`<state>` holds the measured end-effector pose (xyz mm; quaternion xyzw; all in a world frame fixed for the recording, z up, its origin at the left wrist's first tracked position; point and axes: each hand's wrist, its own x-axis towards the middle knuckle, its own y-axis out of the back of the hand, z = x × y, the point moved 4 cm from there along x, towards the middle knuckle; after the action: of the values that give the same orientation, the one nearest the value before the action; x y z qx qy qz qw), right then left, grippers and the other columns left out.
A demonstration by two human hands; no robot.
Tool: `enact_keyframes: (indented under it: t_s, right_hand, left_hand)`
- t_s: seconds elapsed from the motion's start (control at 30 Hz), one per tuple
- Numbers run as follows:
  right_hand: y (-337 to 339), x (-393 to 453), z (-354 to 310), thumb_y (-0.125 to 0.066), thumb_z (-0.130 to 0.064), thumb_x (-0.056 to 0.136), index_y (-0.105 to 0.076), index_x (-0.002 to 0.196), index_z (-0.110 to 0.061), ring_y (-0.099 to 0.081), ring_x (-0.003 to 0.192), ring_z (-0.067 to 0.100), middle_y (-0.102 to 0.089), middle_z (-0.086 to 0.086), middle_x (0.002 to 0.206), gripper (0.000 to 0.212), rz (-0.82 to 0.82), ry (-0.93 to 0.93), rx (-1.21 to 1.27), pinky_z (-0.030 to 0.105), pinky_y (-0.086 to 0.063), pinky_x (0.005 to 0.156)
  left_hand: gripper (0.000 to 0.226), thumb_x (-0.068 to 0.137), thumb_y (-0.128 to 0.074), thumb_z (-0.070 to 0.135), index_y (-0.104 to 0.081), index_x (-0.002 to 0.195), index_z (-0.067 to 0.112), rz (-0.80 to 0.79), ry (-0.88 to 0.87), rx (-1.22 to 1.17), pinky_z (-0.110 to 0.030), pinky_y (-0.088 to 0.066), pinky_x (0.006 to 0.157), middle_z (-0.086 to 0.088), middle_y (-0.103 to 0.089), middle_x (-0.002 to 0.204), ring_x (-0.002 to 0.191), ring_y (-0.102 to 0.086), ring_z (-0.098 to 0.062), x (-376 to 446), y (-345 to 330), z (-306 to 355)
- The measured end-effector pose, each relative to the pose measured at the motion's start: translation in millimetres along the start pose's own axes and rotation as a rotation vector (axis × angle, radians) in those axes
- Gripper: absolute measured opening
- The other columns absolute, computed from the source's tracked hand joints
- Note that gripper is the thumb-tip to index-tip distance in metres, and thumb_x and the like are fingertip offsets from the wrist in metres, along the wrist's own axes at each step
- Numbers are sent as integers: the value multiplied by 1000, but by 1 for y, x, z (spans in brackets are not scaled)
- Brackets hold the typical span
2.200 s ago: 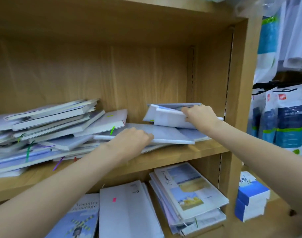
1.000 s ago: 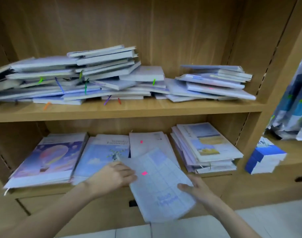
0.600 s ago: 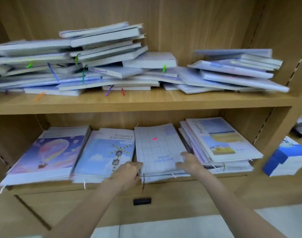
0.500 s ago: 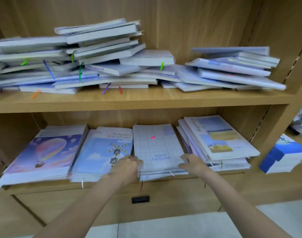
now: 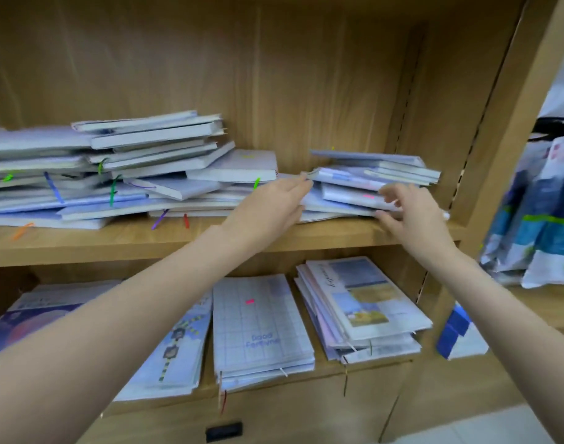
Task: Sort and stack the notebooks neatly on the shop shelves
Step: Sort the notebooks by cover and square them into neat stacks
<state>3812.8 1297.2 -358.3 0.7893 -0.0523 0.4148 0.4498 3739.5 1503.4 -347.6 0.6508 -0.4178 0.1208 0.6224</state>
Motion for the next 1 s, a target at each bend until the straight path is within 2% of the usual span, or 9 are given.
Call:
enact_keyframes:
  t_s: [0.13, 0.2, 0.43, 0.5, 0.6, 0.7, 0.8, 0.9, 1.0]
  right_hand:
    - [-12, 20, 22, -63, -11, 86, -63, 112, -5, -56, 105, 34, -63, 16, 110, 27, -151, 62, -224, 35, -40, 86]
    - [-10, 24, 27, -57, -13, 90, -64, 111, -10, -59, 101, 32, -67, 13, 107, 23, -160, 58, -308, 35, -42, 83]
    - [8, 54, 17, -44, -9, 95, -49, 93, -14, -58, 80, 29, -57, 8, 84, 7, -134, 52, -603, 30, -26, 51]
    - [6, 56, 17, -45, -5, 92, -38, 86, -17, -56, 78, 28, -48, 5, 78, 15, -150, 57, -620, 29, -19, 47]
    - [8, 57, 16, -46, -2, 89, -35, 87, -19, -49, 72, 26, -46, 4, 78, 20, -149, 58, -607, 29, -21, 48]
    - [7, 57, 10, -48, -4, 90, -41, 90, -21, -43, 72, 21, -49, 3, 82, 18, -210, 52, -610, 29, -31, 59]
    - [6, 58, 8, -50, -6, 90, -46, 89, -19, -44, 71, 19, -53, 3, 85, 14, -249, 47, -620, 27, -34, 60]
    - [7, 66, 11, -47, -2, 90, -32, 66, -16, -39, 59, 17, -41, 1, 69, 32, -296, 12, -628, 25, -30, 52]
    - [15, 76, 12, -46, 0, 90, -28, 59, -17, -42, 69, 25, -37, 1, 65, 39, -346, -46, -601, 27, -33, 61]
  left_hand:
    - [27, 95, -46, 28, -57, 104, 5, -446, 115, 204, -37, -42, 78, -17, -60, 111, 103, -57, -33, 33, -27, -8]
    - [32, 94, -48, 37, -56, 103, 7, -514, 126, 255, -36, -42, 75, -15, -59, 110, 102, -57, -33, 42, -32, -10]
    - [34, 95, -47, 36, -58, 119, 15, -322, 338, 41, -37, -42, 84, -11, -60, 120, 113, -53, -31, 42, -48, 2]
    - [33, 96, -46, 36, -61, 118, 18, -279, 383, 45, -35, -42, 84, -10, -61, 119, 113, -53, -31, 42, -44, 5]
    - [21, 96, -45, 16, -59, 112, 13, -329, 231, 316, -33, -38, 71, -10, -62, 114, 105, -57, -31, 53, -34, 15]
    - [32, 88, -48, -4, -50, 117, 8, -412, 78, 502, -33, -34, 69, -9, -59, 116, 107, -57, -30, 66, -23, 17]
    - [32, 86, -54, -3, -52, 115, 9, -448, 66, 532, -33, -38, 74, -8, -57, 118, 110, -55, -30, 77, -12, 13]
    - [30, 85, -53, -6, -56, 109, 11, -482, 31, 573, -32, -34, 67, -5, -60, 113, 105, -58, -28, 73, -11, 21]
    - [29, 84, -52, -8, -58, 106, 11, -527, 5, 568, -30, -32, 67, -5, -61, 110, 103, -59, -27, 62, -12, 33]
